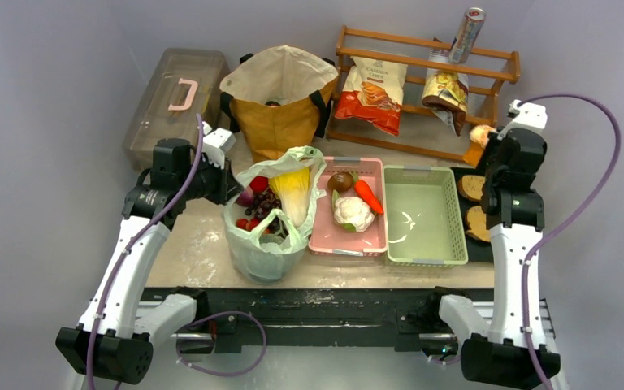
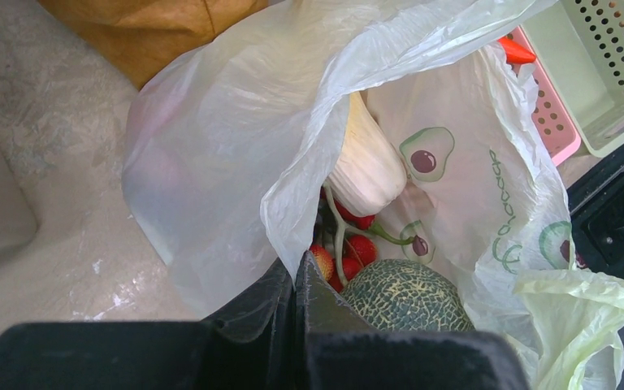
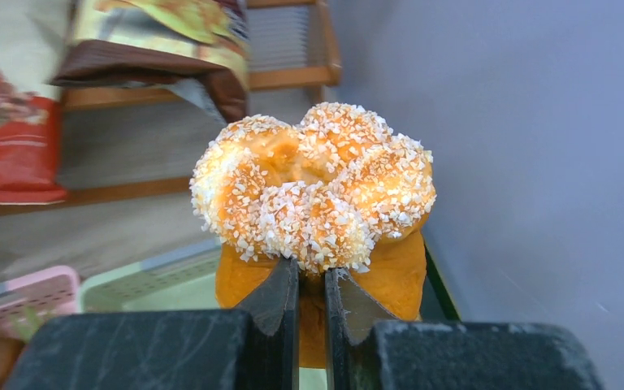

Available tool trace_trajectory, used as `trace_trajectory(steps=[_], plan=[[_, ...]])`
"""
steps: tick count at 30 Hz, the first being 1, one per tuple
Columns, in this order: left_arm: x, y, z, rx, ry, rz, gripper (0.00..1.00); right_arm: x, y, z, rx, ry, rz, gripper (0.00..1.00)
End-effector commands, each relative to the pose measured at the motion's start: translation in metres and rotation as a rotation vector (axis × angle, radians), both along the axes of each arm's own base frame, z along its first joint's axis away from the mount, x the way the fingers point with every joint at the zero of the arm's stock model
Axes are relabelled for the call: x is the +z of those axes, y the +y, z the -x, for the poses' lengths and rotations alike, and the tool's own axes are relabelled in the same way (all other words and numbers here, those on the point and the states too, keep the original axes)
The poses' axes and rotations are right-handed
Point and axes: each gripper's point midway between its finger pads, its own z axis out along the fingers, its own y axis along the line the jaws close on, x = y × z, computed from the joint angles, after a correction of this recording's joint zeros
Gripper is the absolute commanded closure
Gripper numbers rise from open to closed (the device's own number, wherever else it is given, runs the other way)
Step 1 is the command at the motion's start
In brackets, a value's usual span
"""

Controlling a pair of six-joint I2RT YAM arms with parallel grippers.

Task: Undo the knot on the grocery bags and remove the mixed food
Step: Place the fake bread on the plate.

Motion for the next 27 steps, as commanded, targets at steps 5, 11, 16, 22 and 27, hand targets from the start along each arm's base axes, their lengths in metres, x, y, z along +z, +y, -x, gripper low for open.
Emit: trace_trajectory(steps=[5,11,16,22,27], plan=[[0.014,-0.006,-0.007,-0.020,-0.034,0.040,1.00,-0.058,-0.051,0.021,-0.086,0.177,0.008,1.00],[0.014,-0.006,-0.009,-0.022,-0.032,0.037,1.00,-0.089,-0.081,0.014,-0.147,0.160,0.010,1.00],[0.013,-0.007,-0.009,-0.018,-0.025,0.042,1.00,-0.093,-0.095,-0.005,-0.145,0.066,0.008,1.00],[0.017,-0.006,-0.011,-0.016,-0.036,0.036,1.00,-0.109,-0.096,-0.030,-0.073,-0.023,0.034,1.00],[0.022,-0.004,-0.013,-0.014,-0.047,0.020,1.00,-0.126,-0.095,-0.043,-0.036,-0.079,0.046,1.00]])
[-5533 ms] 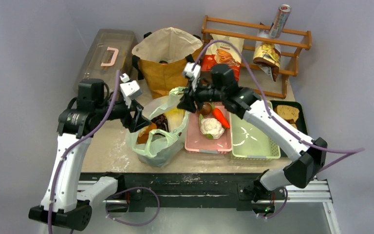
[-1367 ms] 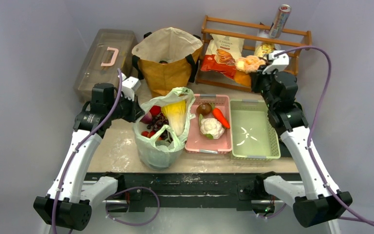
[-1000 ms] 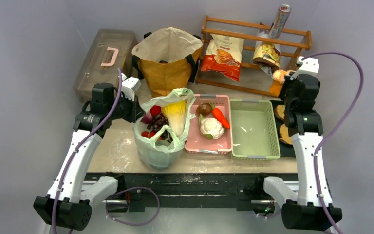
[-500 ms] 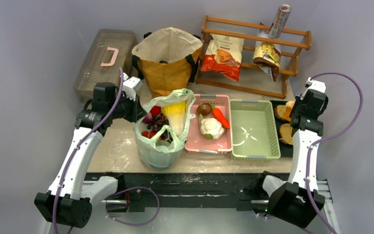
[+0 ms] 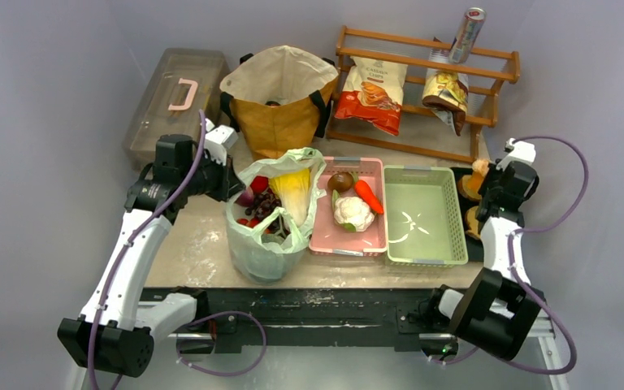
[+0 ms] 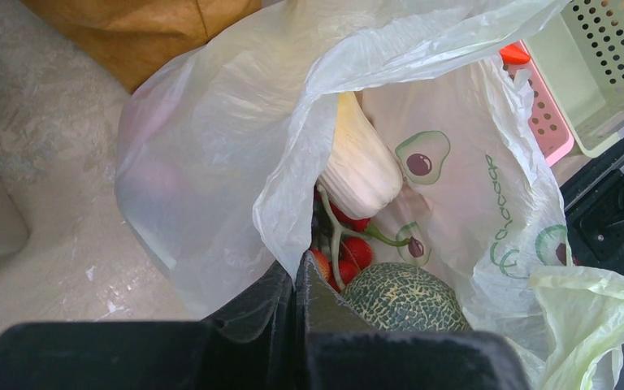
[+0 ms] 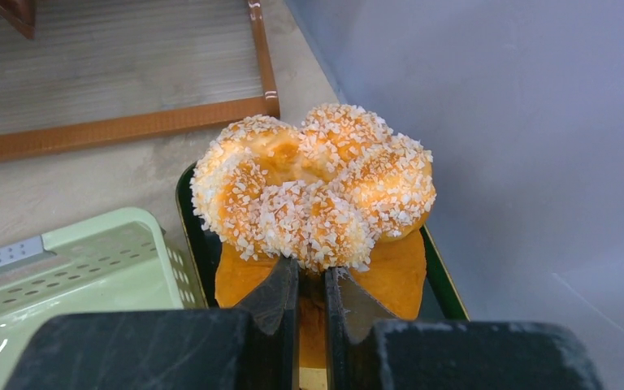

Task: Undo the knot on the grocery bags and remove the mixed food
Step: Place the fake bread on the plate.

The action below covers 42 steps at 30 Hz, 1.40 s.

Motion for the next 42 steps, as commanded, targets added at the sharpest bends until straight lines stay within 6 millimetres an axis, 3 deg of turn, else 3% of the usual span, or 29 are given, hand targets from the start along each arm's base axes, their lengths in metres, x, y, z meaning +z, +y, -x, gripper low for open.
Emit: trace_trajectory(steps=[1,9,11,14,21,25,29,32,34,37,42], plan=[[0.025,0.001,-0.009,0.010,-0.073,0.007,1.00,0.027,-0.006,-0.027,0.047,-0.180,0.078,1.00],[0.024,0.006,-0.010,0.006,-0.089,-0.030,1.00,-0.009,-0.005,-0.032,0.095,-0.157,0.089,1.00],[0.024,0.007,-0.011,0.007,-0.093,-0.034,1.00,-0.017,-0.006,-0.027,0.083,-0.137,0.088,0.84],[0.022,0.007,-0.011,0.007,-0.089,-0.035,1.00,-0.026,-0.005,-0.018,0.073,-0.108,0.085,0.73],[0.023,0.006,-0.012,-0.001,-0.094,-0.040,1.00,-0.044,-0.001,0.006,0.050,-0.035,0.067,0.35],[0.023,0.006,-0.013,0.000,-0.091,-0.037,1.00,-0.040,0.008,0.017,0.085,-0.002,0.065,0.14],[0.021,0.006,-0.012,0.001,-0.082,-0.033,1.00,-0.035,0.025,0.030,0.163,0.071,0.045,0.03],[0.020,0.005,-0.011,-0.001,-0.079,-0.028,1.00,-0.040,0.042,0.049,0.256,0.235,-0.009,0.01],[0.020,0.005,-0.011,0.001,-0.076,-0.025,1.00,-0.034,0.054,0.061,0.307,0.294,-0.037,0.01],[0.017,0.003,-0.010,0.000,-0.068,-0.012,1.00,-0.004,0.078,0.072,0.424,0.274,-0.040,0.01],[0.015,0.002,-0.010,-0.005,-0.064,-0.005,1.00,0.080,0.141,0.075,0.706,0.077,-0.090,0.04]])
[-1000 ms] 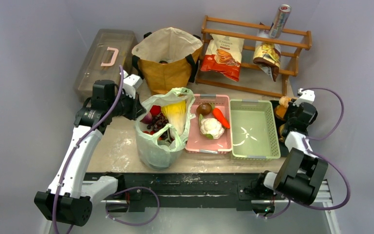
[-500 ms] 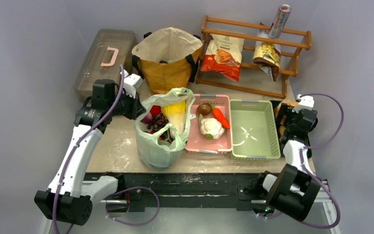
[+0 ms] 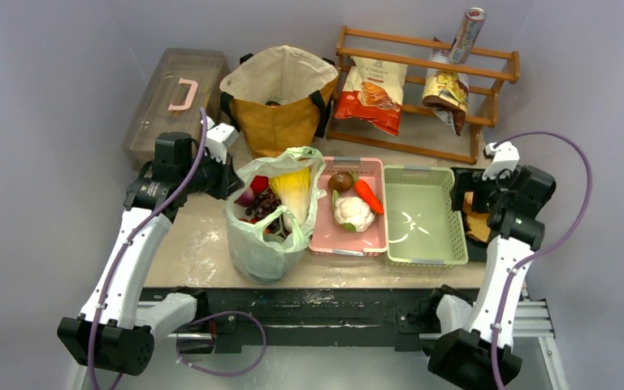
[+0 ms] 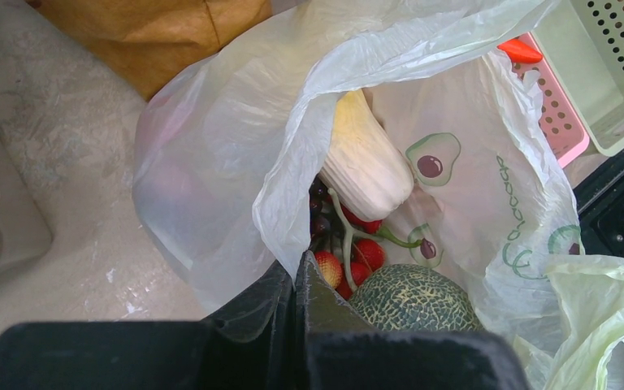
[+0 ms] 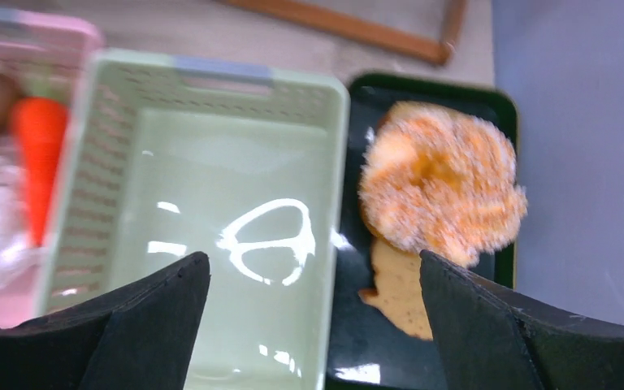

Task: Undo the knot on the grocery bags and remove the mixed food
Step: Place the fake bread on the plate.

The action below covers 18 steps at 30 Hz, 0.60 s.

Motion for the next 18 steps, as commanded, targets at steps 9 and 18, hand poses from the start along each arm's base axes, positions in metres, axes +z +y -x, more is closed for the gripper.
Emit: trace_trajectory(steps=[9,18], plan=[[0.007,-0.005,0.000,-0.016,-0.034,0.045,1.00,0.128,0.167,-0.034,0.601,-0.181,-0.191,0.34],[0.009,-0.006,0.006,-0.070,-0.069,0.026,1.00,0.155,0.302,-0.062,0.964,-0.304,-0.146,0.53]])
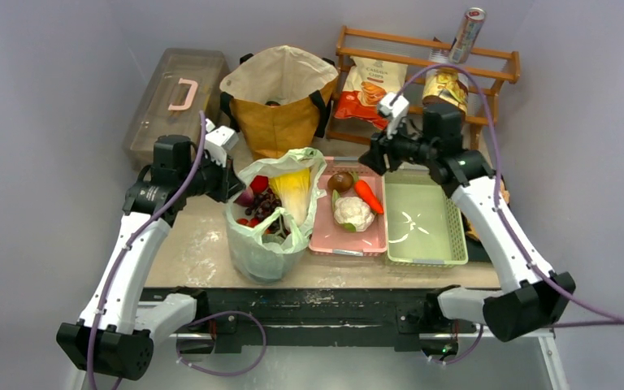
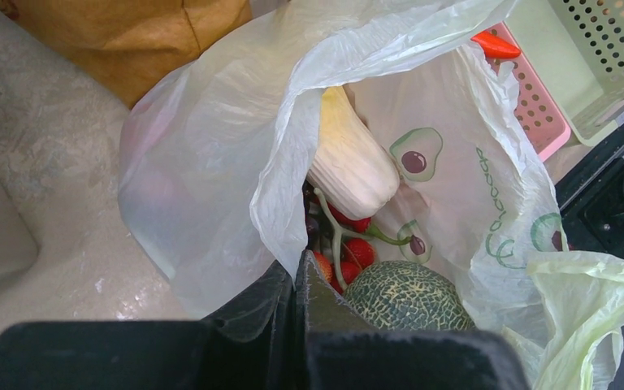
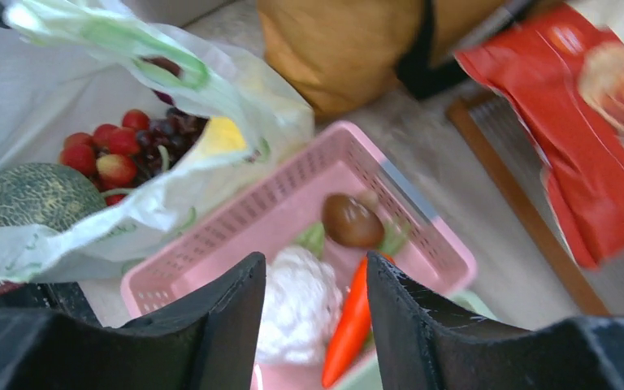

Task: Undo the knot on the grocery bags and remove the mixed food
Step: Place the fake bread on the plate, then pick up the fake fruit from the takeout bag.

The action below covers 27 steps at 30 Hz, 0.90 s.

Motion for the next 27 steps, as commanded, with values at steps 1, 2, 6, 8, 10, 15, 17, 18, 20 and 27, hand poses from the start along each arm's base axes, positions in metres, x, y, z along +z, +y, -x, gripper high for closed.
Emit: trace_trajectory(steps=[1,2,6,8,10,15,17,18,20,27], plan=[[0.007,-0.002,0.000,-0.049,-0.065,-0.002,1.00,0.048,0.063,-0.008,0.117,-0.227,-0.046,0.54],[0.007,-0.002,0.000,-0.060,-0.073,-0.003,1.00,0.046,0.078,-0.008,0.142,-0.238,-0.044,0.56],[0.014,-0.007,-0.001,-0.100,-0.123,0.007,1.00,0.018,0.138,0.002,0.266,-0.232,-0.010,0.58],[0.020,-0.010,-0.001,-0.124,-0.159,0.013,1.00,-0.002,0.164,0.017,0.367,-0.242,0.032,0.54],[0.024,-0.013,0.003,-0.156,-0.189,0.022,1.00,-0.024,0.182,0.031,0.448,-0.275,0.065,0.52],[0.017,-0.015,0.011,-0.215,-0.250,0.010,1.00,-0.084,0.207,0.080,0.606,-0.291,0.135,0.38],[0.014,-0.015,0.016,-0.243,-0.259,-0.006,1.00,-0.099,0.211,0.100,0.670,-0.295,0.150,0.31],[0.014,-0.015,0.019,-0.259,-0.266,-0.013,1.00,-0.105,0.212,0.109,0.702,-0.301,0.164,0.28],[0.012,-0.015,0.023,-0.290,-0.287,-0.031,1.00,-0.116,0.211,0.117,0.744,-0.314,0.200,0.21],[0.004,-0.016,0.035,-0.380,-0.331,-0.080,1.00,-0.094,0.224,0.077,0.570,-0.326,0.164,0.20]])
